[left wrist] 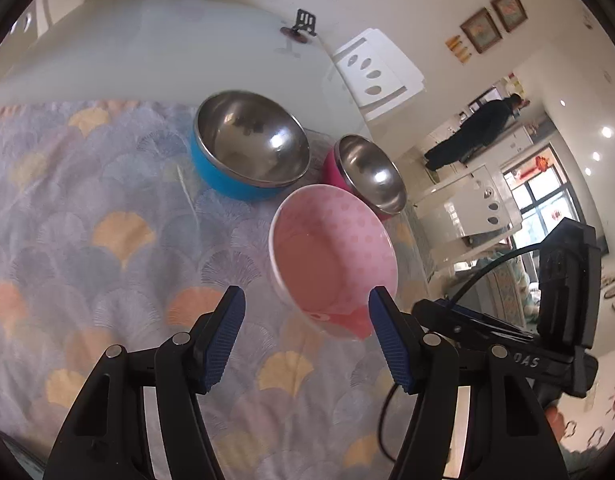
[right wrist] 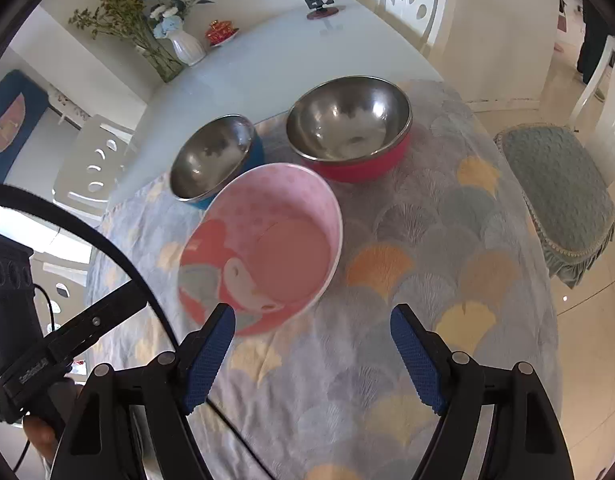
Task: Organize plates and bowls
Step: 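Move both grippers to the pink cartoon bowl and grasp its rim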
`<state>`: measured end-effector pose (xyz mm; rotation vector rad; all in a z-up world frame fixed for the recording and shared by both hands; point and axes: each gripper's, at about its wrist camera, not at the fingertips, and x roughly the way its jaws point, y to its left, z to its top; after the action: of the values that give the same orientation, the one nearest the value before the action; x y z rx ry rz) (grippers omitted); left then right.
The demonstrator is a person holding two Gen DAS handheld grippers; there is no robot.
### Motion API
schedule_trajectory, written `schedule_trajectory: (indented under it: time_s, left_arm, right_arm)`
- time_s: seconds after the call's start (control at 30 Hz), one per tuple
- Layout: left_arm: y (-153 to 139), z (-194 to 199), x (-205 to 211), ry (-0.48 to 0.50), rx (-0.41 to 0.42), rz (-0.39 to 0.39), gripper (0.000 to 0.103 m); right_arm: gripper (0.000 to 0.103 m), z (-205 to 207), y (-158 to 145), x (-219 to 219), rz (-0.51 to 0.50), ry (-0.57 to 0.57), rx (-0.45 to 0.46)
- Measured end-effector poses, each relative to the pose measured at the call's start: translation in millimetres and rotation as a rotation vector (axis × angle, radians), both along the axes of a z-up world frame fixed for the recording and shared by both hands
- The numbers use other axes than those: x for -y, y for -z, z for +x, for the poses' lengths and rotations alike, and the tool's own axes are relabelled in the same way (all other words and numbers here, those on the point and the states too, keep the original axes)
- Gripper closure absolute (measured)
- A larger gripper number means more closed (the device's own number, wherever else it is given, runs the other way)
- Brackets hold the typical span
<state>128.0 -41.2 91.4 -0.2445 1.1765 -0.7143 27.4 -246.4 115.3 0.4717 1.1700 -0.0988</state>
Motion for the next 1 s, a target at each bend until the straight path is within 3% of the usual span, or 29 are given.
schedule_trajectory:
  time_s: [0.13,0.33,0.57,0.83,0.9,0.93,1.0]
  left_arm:
    - [4.3,2.7,3.6,0.037,0.024,0.063,0.043]
    - [29.1,18.3,15.9,0.006,-0.035,0.091,0.048]
    - [45.6,28.0,28.5,0.029,-0.066,0.13,0.064]
    - [51.9,34.6,45.1,0.101,-0.043,0.196,0.068]
    - [54.8,30.9,48.8,0.109,-0.025,0.242,0.077]
    - [56.3,28.8,51.4,0.122,-0.016,0.261,0.085]
    - [56.8,26.2,53.6,0.124,0.015,0.298,0.09]
  right_arm:
    - [0.025,9.6,14.3,6.6,-0.037,-0.028,-0.013]
    - [0.025,24.9,36.4,19.3,-0.006,-0.038,-0.041]
    - [0.041,48.1,56.2,22.3,0.018,-0.077,-0.061]
    - [0.043,56.9,72.0,25.1,0.049,-0.085,-0.072]
    - [0.045,57.6,75.3,23.9,0.058,-0.08,-0.082]
    - [0.049,57.4,77.9,24.0,0.071,-0.077,-0.09]
    - [0.057,57.5,82.3,23.5,0.079,-0.072,-0.101]
